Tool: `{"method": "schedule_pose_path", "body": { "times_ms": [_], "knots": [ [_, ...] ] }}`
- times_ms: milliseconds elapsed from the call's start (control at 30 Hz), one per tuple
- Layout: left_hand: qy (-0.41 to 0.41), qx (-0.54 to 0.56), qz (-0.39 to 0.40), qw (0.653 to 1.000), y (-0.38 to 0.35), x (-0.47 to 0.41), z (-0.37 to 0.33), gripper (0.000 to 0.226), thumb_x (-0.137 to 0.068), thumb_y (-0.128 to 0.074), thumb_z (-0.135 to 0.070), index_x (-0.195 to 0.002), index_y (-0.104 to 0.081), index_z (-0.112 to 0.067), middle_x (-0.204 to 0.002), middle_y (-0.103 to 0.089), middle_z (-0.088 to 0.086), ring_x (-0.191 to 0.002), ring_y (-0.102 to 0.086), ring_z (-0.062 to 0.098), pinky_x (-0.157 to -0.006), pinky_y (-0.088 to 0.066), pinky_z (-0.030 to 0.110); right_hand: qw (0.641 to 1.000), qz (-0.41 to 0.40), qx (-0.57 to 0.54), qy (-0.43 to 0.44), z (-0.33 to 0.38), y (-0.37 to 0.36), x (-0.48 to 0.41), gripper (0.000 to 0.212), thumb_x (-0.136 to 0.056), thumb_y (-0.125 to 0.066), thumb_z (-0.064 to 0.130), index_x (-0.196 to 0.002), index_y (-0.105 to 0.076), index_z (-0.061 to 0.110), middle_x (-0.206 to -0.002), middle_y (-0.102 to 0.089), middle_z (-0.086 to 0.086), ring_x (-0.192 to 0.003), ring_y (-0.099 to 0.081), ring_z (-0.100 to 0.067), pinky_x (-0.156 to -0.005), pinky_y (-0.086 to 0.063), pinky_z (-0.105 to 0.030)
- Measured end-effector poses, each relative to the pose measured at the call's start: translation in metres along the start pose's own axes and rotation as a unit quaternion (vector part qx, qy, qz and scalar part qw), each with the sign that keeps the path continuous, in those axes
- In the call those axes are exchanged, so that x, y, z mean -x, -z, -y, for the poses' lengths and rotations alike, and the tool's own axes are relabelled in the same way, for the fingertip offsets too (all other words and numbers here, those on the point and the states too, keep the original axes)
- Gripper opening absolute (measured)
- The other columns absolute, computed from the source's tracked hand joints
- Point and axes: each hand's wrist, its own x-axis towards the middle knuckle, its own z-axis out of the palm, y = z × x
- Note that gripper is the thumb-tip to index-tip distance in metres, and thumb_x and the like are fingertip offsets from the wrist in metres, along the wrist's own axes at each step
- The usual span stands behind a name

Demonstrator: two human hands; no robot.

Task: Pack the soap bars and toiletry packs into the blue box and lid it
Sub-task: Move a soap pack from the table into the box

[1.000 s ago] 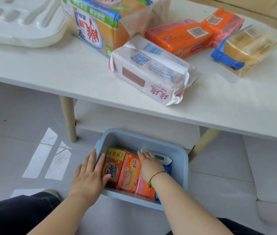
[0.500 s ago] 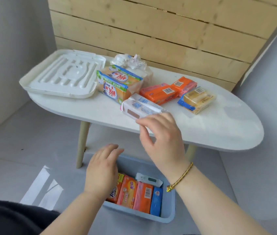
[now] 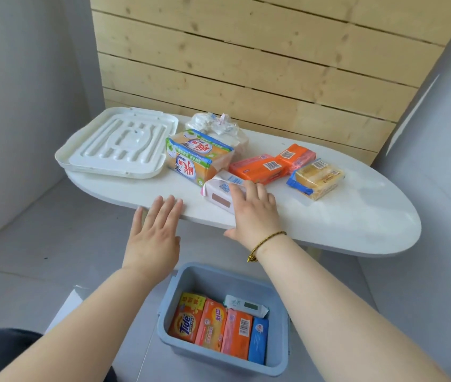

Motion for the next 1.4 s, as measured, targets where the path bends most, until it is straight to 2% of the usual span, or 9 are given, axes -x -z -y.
{"method": "schedule_pose_path", "body": {
  "times_ms": [133,200,333,500,700,800,933,1167,1400],
  "knots": [
    [-0.004,0.004,0.023,1.0,0.004,0.0,0.001,0.066,-0.093,-0.041,-0.022,-0.146,-0.001,-0.021,-0.157,0.0,-0.003,-0.144,0.006,0.016,-0.115,0.007,0.039,0.994,-0.097,0.046,0.024,0.001,0.005,0.012,0.065,-0.037,-0.088,0.037,-0.093,-0.066,0.012,-0.091,-0.066,-0.008,-0.083,-0.062,-0.026,-0.071,-0.049,-0.028],
    [-0.007,0.024,0.027,0.999,0.006,-0.001,0.001,0.067,-0.093,-0.043,-0.023,-0.146,-0.003,-0.021,-0.157,-0.001,-0.003,-0.144,0.006,0.016,-0.115,0.007,0.038,0.991,-0.125,0.039,0.03,0.0,0.007,0.02,0.059,-0.025,-0.089,0.037,-0.073,-0.067,0.013,-0.071,-0.066,-0.005,-0.064,-0.063,-0.025,-0.061,-0.051,-0.027],
    [-0.016,0.101,-0.011,0.995,0.006,0.01,0.004,0.061,-0.089,-0.052,-0.013,-0.143,-0.024,-0.015,-0.155,-0.018,0.005,-0.144,-0.007,0.022,-0.116,0.002,0.036,0.993,-0.089,-0.055,0.05,-0.004,0.011,0.027,0.044,-0.049,-0.084,0.005,-0.088,-0.065,-0.003,-0.087,-0.064,-0.022,-0.079,-0.061,-0.041,-0.069,-0.054,-0.041],
    [0.013,0.183,-0.099,0.978,-0.002,0.033,0.008,0.051,-0.078,-0.057,0.013,-0.127,-0.048,0.003,-0.138,-0.044,0.025,-0.128,-0.04,0.044,-0.108,-0.024,0.052,0.976,-0.146,-0.113,0.118,-0.012,0.014,0.056,0.049,-0.038,-0.085,0.001,-0.084,-0.068,-0.001,-0.08,-0.069,-0.016,-0.07,-0.068,-0.031,-0.059,-0.056,-0.025],
    [0.139,0.25,0.028,0.958,-0.037,0.045,0.018,0.045,-0.094,-0.041,-0.008,-0.139,-0.034,-0.01,-0.15,-0.031,0.009,-0.137,-0.029,0.028,-0.113,-0.024,0.041,0.974,-0.032,-0.164,0.153,-0.016,-0.025,0.092,0.049,-0.056,-0.083,0.012,-0.1,-0.066,0.002,-0.097,-0.07,-0.011,-0.083,-0.069,-0.024,-0.063,-0.054,-0.021],
    [0.139,0.213,0.166,0.953,-0.064,0.048,0.019,0.049,-0.097,-0.039,-0.018,-0.143,-0.023,-0.015,-0.154,-0.023,0.005,-0.139,-0.025,0.025,-0.113,-0.024,0.038,0.975,0.084,-0.187,0.085,-0.018,-0.064,0.092,0.041,-0.082,-0.063,0.019,-0.122,-0.054,0.011,-0.123,-0.058,-0.005,-0.11,-0.054,-0.021,-0.084,-0.043,-0.023],
    [0.129,0.151,0.274,0.941,-0.098,0.05,0.018,0.06,-0.095,-0.041,-0.028,-0.146,-0.009,-0.019,-0.156,-0.012,0.004,-0.141,-0.018,0.025,-0.114,-0.02,0.038,0.982,0.119,-0.145,-0.012,-0.022,-0.12,0.085,0.039,-0.089,-0.051,0.024,-0.127,-0.048,0.019,-0.131,-0.052,0.001,-0.124,-0.037,-0.018,-0.1,-0.025,-0.027],
    [0.123,0.086,0.38,0.913,-0.145,0.061,0.018,0.087,-0.089,-0.044,-0.05,-0.144,0.014,-0.016,-0.157,0.009,0.005,-0.144,-0.003,0.021,-0.117,-0.01,0.037,0.973,0.163,-0.159,-0.049,-0.014,-0.193,0.065,0.037,-0.092,-0.046,0.019,-0.129,-0.047,0.016,-0.134,-0.048,0.001,-0.12,-0.036,-0.02,-0.099,-0.031,-0.028],
    [0.101,0.032,0.387,0.916,-0.168,0.073,0.024,0.091,-0.09,-0.039,-0.051,-0.135,0.032,-0.015,-0.154,0.022,0.007,-0.144,0.007,0.022,-0.118,-0.004,0.035,0.961,0.168,-0.195,-0.097,0.004,-0.243,0.06,0.042,-0.092,-0.044,0.007,-0.133,-0.043,0.016,-0.135,-0.039,-0.003,-0.124,-0.035,-0.018,-0.095,-0.039,-0.025]
  ]
}}
